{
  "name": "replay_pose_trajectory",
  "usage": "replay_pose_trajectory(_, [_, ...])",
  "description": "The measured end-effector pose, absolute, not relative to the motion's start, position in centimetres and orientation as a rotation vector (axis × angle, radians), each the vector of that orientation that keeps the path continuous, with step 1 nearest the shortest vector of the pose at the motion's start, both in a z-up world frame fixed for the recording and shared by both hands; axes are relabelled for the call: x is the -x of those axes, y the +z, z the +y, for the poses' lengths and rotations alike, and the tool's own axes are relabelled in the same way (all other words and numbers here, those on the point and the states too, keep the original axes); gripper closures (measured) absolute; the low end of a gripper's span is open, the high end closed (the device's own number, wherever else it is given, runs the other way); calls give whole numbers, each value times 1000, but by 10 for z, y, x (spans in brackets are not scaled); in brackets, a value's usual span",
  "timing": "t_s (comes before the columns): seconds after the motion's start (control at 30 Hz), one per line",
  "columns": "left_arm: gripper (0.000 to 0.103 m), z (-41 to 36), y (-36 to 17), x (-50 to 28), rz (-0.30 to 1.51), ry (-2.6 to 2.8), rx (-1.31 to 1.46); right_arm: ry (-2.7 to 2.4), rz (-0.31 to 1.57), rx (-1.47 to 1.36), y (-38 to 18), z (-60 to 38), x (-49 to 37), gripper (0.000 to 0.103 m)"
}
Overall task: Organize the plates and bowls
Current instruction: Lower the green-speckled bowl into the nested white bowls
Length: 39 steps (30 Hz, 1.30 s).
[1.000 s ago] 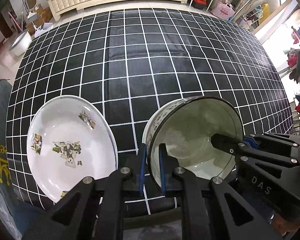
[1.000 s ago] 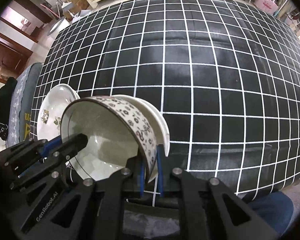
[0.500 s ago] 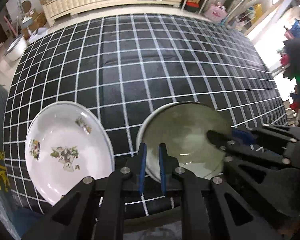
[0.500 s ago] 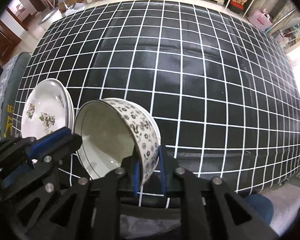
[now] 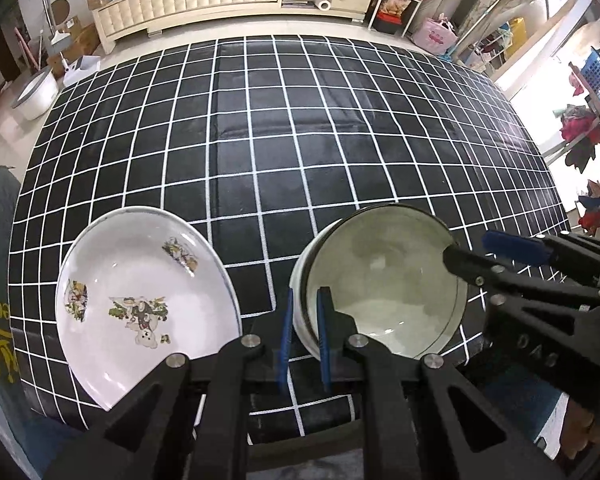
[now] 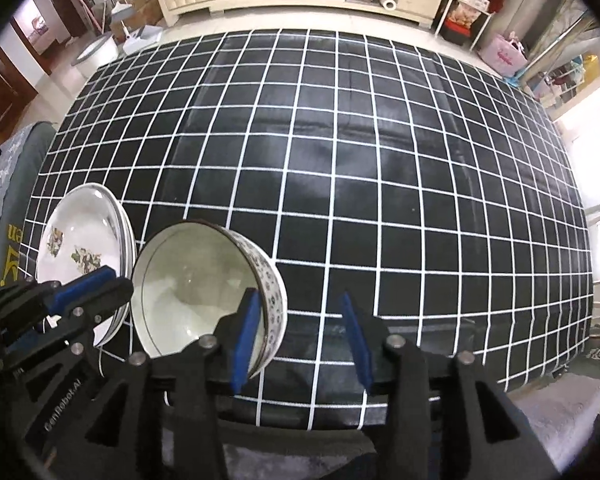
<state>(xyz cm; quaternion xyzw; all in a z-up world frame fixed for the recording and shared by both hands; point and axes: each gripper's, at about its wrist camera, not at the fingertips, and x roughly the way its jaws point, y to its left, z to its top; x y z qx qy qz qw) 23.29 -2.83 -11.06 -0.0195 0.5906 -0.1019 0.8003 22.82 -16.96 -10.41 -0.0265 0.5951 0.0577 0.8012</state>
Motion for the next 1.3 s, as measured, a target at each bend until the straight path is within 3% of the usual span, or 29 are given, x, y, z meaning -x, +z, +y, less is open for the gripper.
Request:
replay_pose_trajectory(0.1, [79, -25, -113, -231, 1266, -201, 39, 146, 1276, -10, -110, -184, -226, 47])
replay_pose_trajectory(0.3, [74, -28, -124, -231, 1283, -206, 28, 191, 1294, -153, -130, -201, -225, 45])
replay_pose_trajectory(1.3, [66, -30, -161, -239, 1336, -223, 34, 256, 1382, -333, -158, -195, -225, 43])
